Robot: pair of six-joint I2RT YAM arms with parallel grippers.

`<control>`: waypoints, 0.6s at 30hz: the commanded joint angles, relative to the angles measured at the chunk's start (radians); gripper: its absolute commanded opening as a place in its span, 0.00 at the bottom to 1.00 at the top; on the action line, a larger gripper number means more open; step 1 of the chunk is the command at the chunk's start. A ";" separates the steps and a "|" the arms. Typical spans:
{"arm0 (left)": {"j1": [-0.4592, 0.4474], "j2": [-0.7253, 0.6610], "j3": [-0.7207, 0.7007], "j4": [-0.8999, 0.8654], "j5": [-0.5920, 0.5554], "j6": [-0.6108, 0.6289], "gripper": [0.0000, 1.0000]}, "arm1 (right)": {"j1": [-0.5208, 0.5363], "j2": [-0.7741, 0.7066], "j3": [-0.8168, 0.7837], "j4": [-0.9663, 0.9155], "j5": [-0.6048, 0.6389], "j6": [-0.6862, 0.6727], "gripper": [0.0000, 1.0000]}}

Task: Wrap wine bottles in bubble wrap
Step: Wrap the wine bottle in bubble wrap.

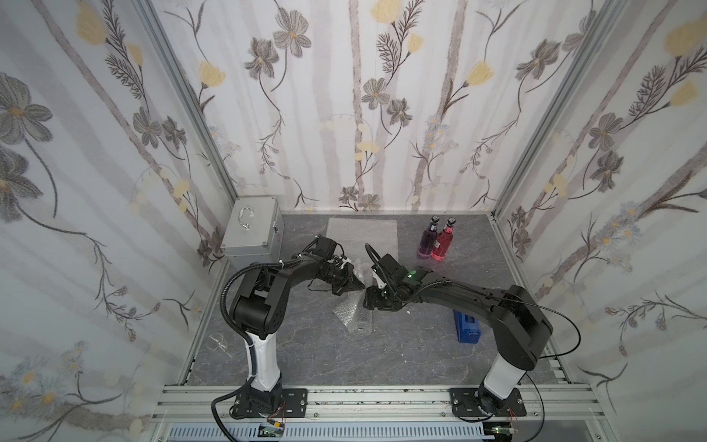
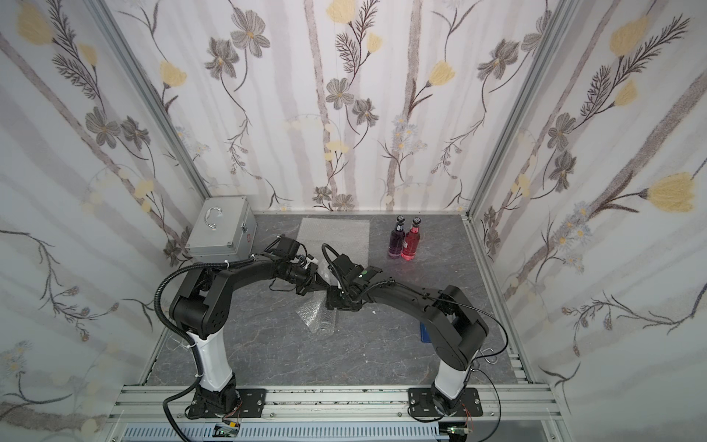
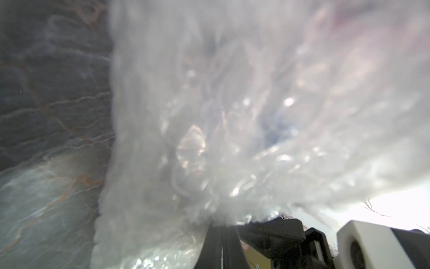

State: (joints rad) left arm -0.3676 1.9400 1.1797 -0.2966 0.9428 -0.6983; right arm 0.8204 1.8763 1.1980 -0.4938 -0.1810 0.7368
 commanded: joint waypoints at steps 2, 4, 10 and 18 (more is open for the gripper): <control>-0.002 0.004 -0.002 -0.072 -0.094 0.017 0.01 | -0.028 -0.050 -0.027 0.104 -0.029 0.045 0.45; -0.002 -0.001 -0.002 -0.073 -0.094 0.019 0.01 | -0.029 -0.056 -0.028 0.155 -0.052 0.075 0.43; -0.006 -0.006 -0.001 -0.076 -0.092 0.016 0.04 | -0.023 -0.002 0.017 0.220 -0.075 0.171 0.43; -0.010 -0.007 0.006 -0.075 -0.085 0.011 0.09 | -0.003 0.056 0.038 0.201 -0.051 0.194 0.41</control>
State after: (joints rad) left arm -0.3752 1.9312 1.1843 -0.3119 0.9260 -0.6872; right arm 0.8165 1.9186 1.2293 -0.3195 -0.2398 0.9020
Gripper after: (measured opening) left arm 0.090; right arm 0.417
